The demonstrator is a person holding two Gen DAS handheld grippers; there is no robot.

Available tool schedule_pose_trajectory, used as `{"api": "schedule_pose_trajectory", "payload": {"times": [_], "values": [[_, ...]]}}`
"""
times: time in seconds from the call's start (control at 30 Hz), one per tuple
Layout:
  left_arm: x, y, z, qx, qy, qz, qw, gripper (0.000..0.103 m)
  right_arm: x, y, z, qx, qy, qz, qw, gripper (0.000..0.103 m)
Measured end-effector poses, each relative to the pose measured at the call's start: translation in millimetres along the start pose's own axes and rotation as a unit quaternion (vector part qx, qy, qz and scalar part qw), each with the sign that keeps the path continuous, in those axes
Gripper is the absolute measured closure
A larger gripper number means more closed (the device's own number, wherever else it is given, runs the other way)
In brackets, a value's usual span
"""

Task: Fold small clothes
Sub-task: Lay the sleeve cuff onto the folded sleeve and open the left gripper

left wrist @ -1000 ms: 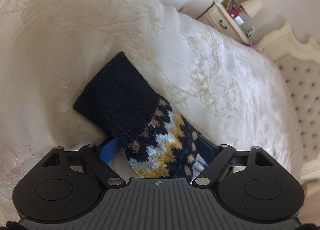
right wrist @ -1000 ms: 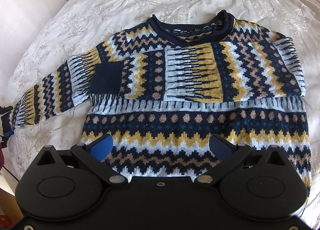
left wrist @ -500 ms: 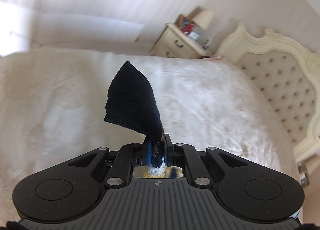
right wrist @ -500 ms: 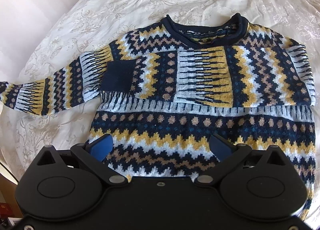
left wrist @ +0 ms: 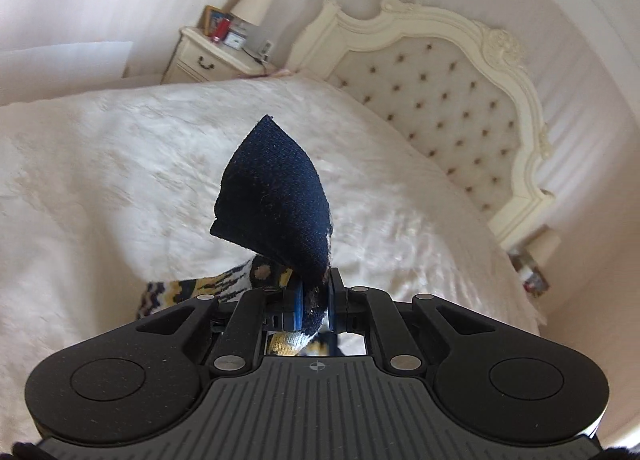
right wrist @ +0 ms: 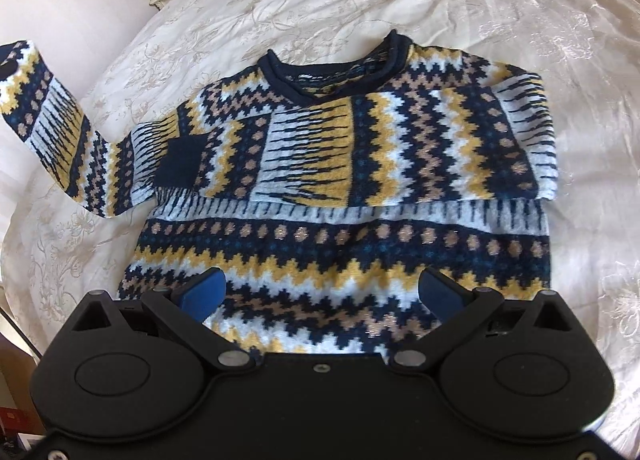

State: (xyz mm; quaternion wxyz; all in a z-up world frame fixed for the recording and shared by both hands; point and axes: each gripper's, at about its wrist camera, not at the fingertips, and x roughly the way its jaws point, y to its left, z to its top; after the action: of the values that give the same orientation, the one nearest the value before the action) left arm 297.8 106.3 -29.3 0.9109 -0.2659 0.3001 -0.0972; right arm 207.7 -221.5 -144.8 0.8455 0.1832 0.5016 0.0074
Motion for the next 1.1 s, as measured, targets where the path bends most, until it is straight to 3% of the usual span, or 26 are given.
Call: {"api": "schedule_pose_trajectory", "payload": {"times": [0.17, 0.33, 0.43, 0.5, 0.7, 0.77, 0.87, 1.1], "values": [[45, -50, -48, 0.03, 0.052, -0.03, 0.9977, 0.092, -12, -36, 2, 0.018, -0.011, -0.008, 1.0, 0.001], [78, -86, -93, 0.076, 0.111, -0.033, 0.9904, 0.091, -18, -61, 2, 0.04, -0.018, -0.015, 0.999, 0.001], [93, -101, -112, 0.111, 0.149, -0.04, 0.9818, 0.075, -18, -70, 1, 0.05, -0.02, -0.017, 0.998, 0.001], [98, -109, -118, 0.131, 0.167, -0.052, 0.9758, 0.071, -17, -73, 2, 0.055, -0.019, -0.018, 0.998, 0.001], [81, -132, -137, 0.227, 0.164, -0.101, 0.9545, 0.058, -7, -74, 5, 0.065, -0.014, -0.022, 0.998, 0.001], [74, -128, -144, 0.247, 0.17, -0.092, 0.9496, 0.053, -4, -74, 9, 0.069, -0.016, -0.024, 0.997, 0.001], [76, -112, -156, 0.258, 0.194, -0.053, 0.9449, 0.053, 0, -75, 17, 0.075, -0.022, -0.026, 0.997, 0.001], [78, -21, -169, 0.221, 0.249, 0.078, 0.9397, 0.053, 14, -79, 42, 0.078, -0.037, -0.012, 0.996, 0.001]]}}
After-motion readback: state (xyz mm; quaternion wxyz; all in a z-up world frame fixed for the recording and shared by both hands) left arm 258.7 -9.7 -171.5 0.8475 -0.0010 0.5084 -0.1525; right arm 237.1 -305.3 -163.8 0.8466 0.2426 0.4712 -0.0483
